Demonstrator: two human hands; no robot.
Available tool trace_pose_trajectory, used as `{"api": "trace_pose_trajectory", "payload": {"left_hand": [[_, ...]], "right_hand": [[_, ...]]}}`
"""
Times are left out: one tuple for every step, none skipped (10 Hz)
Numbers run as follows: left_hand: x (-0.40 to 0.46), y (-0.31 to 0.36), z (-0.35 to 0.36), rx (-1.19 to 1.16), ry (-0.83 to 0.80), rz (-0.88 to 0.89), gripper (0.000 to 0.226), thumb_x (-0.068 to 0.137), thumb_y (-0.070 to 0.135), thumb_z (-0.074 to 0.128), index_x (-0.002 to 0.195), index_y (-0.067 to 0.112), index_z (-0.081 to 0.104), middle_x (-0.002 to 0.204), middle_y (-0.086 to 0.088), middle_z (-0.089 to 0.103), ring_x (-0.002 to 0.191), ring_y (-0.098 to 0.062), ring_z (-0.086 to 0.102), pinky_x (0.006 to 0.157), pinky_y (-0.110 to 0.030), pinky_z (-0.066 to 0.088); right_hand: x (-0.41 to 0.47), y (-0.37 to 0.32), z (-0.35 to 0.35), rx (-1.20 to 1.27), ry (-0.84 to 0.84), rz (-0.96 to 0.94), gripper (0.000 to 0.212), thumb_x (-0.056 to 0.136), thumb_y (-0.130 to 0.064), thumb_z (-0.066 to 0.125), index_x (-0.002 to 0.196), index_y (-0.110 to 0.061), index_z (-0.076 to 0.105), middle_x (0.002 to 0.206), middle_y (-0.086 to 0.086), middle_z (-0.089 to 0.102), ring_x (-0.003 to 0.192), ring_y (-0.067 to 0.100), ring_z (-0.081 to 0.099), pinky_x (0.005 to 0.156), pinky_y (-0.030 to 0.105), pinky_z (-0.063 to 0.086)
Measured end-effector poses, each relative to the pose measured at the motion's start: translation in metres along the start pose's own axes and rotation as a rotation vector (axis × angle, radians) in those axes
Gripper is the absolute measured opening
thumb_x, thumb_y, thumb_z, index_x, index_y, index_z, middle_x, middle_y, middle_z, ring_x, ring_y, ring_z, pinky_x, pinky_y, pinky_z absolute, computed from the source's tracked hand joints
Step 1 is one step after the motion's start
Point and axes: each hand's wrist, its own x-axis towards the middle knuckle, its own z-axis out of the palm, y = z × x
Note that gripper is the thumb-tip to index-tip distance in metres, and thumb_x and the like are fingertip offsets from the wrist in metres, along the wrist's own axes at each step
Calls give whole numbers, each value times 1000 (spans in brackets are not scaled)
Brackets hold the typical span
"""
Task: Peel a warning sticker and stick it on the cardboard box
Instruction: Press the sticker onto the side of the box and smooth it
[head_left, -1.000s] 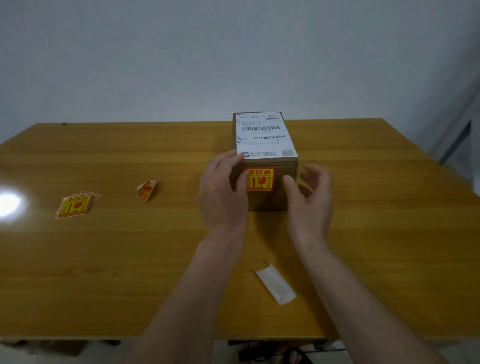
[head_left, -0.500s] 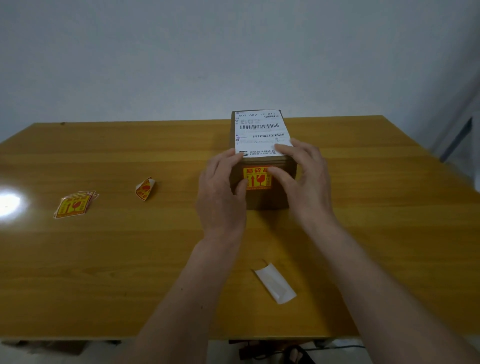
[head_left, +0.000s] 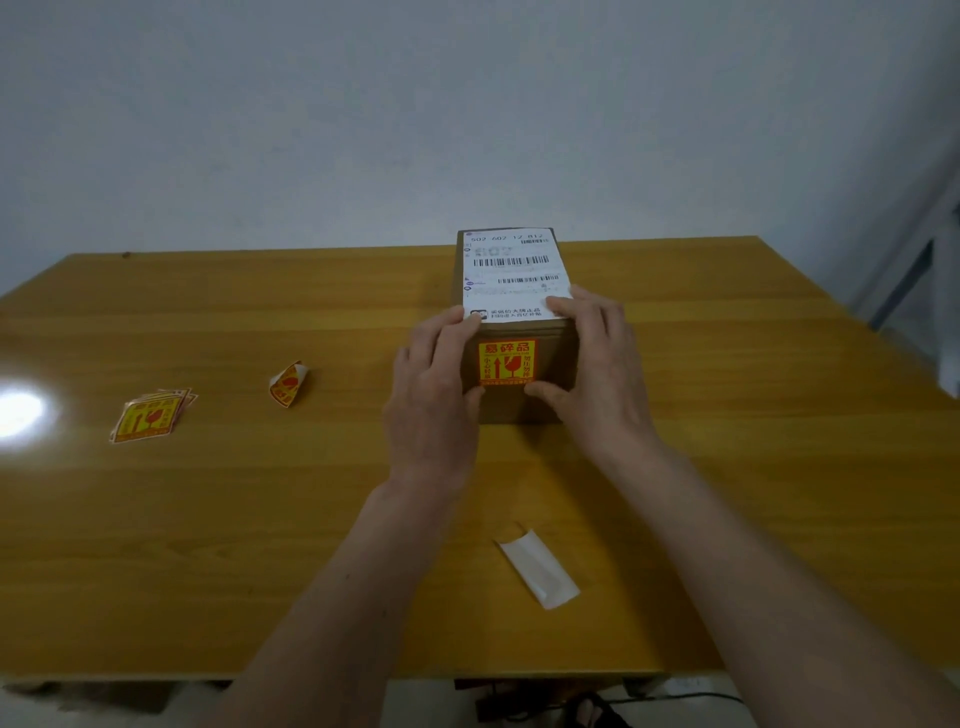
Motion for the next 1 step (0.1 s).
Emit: {"api": "trace_pose_trajectory", "payload": {"left_hand": [[1, -1, -9, -55, -62, -40, 63, 79, -6, 63, 132, 24, 45, 143, 2, 43, 129, -17, 43, 95, -31, 48]], "right_hand": [[-3, 0, -13, -2, -62, 11, 75, 72, -2, 74, 135, -24, 40, 148, 1, 32, 135, 23, 32, 112, 37, 33]]}}
